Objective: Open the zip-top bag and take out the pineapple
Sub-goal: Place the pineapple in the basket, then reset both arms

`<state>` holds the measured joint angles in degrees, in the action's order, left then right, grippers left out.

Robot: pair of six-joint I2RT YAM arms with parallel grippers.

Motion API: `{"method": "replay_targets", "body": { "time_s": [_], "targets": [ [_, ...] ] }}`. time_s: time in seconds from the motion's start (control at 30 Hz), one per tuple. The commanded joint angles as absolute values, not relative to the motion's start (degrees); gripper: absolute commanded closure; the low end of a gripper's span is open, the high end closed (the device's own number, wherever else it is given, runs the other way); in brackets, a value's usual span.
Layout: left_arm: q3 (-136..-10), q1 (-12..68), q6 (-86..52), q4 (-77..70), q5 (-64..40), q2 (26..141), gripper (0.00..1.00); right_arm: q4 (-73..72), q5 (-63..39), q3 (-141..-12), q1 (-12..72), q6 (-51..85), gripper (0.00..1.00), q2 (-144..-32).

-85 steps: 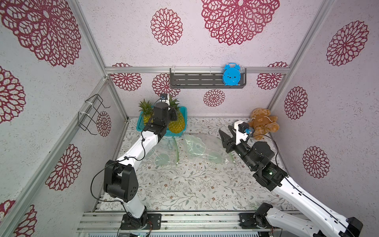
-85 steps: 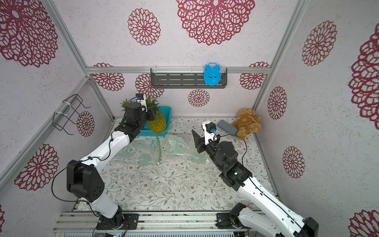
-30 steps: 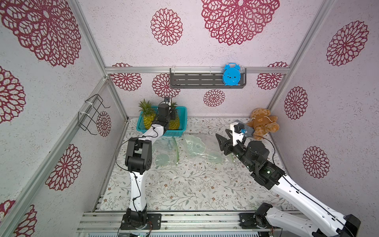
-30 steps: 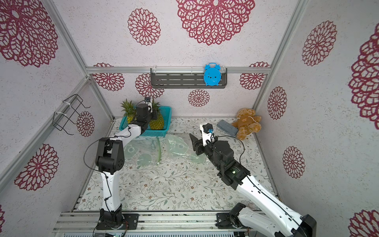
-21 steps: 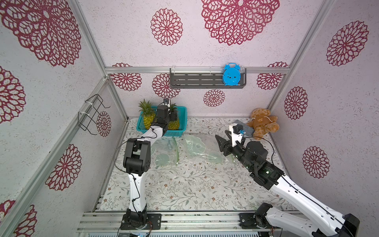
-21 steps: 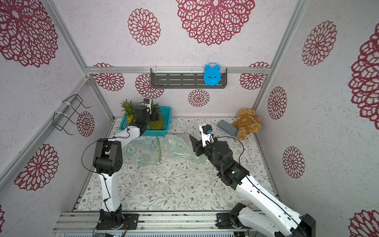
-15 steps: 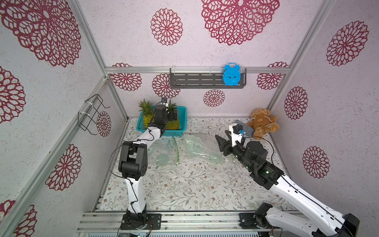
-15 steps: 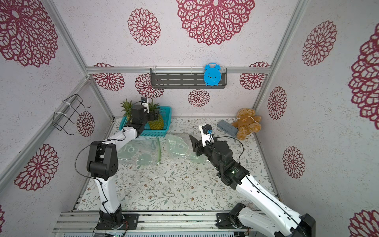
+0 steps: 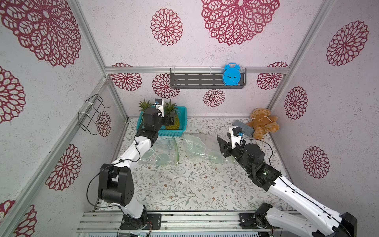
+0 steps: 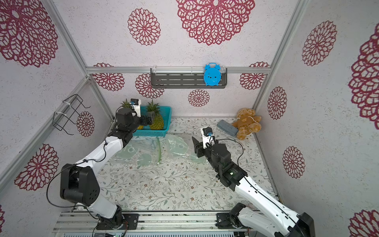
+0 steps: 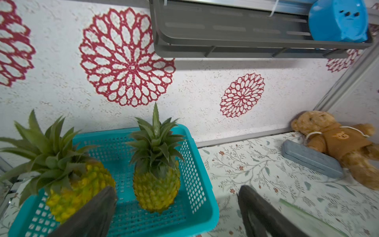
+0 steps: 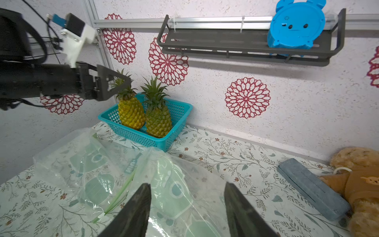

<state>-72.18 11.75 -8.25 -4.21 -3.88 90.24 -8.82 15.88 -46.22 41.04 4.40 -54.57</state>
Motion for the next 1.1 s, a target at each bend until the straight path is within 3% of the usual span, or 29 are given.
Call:
{"method": "replay_targets", "body": {
  "time_s": [0.0, 0.37, 0.63, 0.87, 1.07],
  "targets": [
    [-68.6, 11.7, -10.1, 2.3, -7.0, 83.9, 0.03, -12.9, 20.1, -45.3, 40.5, 3.7, 0.39, -52.8],
    [-53.3, 11.7, -12.4, 13.1, 1.1, 62.6, 0.03, -18.6, 30.4, -36.4, 38.6, 2.9, 0.39, -50.1],
    [-46.5, 11.6, -15.9, 17.6, 12.4, 55.1, 0.03, -21.9, 36.8, -30.1, 35.7, 4.3, 0.38, -47.7],
    [-43.7, 9.9, -15.9, 14.3, 27.6, 59.2, 0.03, -25.2, 40.6, -25.4, 29.7, 3.4, 0.38, -48.1],
    [-41.1, 7.1, -12.3, 4.1, 31.4, 65.4, 0.03, -28.5, 40.0, -21.8, 23.5, 4.3, 0.37, -49.5]
  ]
}}
